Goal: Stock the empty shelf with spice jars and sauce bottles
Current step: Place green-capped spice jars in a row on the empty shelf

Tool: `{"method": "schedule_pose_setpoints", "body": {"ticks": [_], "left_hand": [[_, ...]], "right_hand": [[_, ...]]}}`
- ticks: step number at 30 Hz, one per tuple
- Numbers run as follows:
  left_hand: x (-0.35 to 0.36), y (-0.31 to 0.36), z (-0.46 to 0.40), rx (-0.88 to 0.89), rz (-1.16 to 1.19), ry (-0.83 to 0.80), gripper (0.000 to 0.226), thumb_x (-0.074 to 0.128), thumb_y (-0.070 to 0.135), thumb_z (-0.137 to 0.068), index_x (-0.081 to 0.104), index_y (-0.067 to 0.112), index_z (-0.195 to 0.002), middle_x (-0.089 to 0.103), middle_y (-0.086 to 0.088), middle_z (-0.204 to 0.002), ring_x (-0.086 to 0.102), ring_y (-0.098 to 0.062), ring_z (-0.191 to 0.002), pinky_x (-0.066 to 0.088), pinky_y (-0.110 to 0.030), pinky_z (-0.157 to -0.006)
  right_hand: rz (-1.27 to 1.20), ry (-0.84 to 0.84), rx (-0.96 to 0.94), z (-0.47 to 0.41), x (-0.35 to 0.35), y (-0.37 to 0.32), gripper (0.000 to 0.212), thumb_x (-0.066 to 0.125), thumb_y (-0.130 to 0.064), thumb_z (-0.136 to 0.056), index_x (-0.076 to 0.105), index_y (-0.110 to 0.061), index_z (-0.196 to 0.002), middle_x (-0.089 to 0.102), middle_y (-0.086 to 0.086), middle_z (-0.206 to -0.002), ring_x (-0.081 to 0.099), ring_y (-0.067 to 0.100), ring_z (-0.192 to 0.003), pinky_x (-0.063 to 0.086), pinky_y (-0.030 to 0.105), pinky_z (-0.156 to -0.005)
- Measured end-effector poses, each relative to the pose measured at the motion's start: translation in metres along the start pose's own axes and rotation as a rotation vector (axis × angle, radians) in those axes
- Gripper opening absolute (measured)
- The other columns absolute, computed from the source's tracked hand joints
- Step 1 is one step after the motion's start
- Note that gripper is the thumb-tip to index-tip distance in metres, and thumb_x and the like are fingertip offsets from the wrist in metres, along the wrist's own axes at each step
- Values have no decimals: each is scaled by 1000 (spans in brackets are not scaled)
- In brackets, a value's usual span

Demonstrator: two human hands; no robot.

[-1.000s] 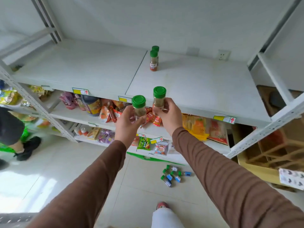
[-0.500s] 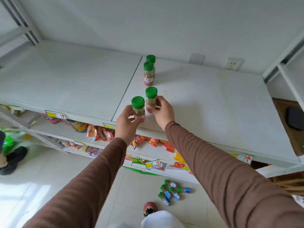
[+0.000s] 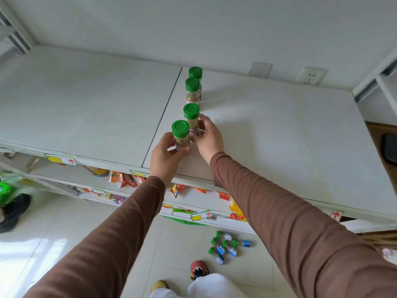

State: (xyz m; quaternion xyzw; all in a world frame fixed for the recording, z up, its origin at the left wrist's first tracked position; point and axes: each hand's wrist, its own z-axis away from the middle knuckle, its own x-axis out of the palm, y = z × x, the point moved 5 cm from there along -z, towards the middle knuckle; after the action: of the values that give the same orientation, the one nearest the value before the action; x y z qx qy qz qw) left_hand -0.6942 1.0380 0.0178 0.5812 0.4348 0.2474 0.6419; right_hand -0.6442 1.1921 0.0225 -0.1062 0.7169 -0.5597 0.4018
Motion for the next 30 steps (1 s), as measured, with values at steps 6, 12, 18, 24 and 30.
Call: {"method": "schedule_pose_setpoints", "body": {"ticks": [6,12,18,24,30], "left_hand": [[0,1,1,-6,16,0,35,78,12,-80,65,22,-111,72,12,-101,66,-4,-100,59,-37,-91],[1,3,-2,-13,23,-7,36,79,9,-81,65,20,-113,73,10,-103,66,-4,-101,58,-28,-90],[1,4,-4,-23,12,-16,38,79,10,-81,64,20,-114,72,11,-104,65,0,-99,56,-21,-88],[1,2,-6,-22,28,-32,40,79,10,-82,63,22,-116,72,8,-106,66,-3,-100,55,-20,-88],[-7,-1,-1,-59,52,-94,60,80,13,-83,54,25,-136,67,3,-126,64,-5,-115,52,-27,-101]], "right_hand": [[74,13,-22,-4,3,3,43,79,-18,-77,57,-13,-113,73,6,-105,69,28,-97,54,43,-85],[69,55,2,-27,9,-8,34,74,-21,-78,58,-15,-107,72,4,-99,68,26,-90,54,42,-82],[111,109,17,-50,9,-14,38,77,-20,-80,60,-6,-112,69,12,-107,63,31,-100,50,43,-87],[117,106,39,-55,9,-12,43,78,-20,-79,59,-5,-114,68,12,-110,64,31,-103,50,41,-89],[37,66,54,-30,-6,-7,50,75,-18,-86,54,-8,-129,60,10,-128,59,24,-114,48,38,-99]]}}
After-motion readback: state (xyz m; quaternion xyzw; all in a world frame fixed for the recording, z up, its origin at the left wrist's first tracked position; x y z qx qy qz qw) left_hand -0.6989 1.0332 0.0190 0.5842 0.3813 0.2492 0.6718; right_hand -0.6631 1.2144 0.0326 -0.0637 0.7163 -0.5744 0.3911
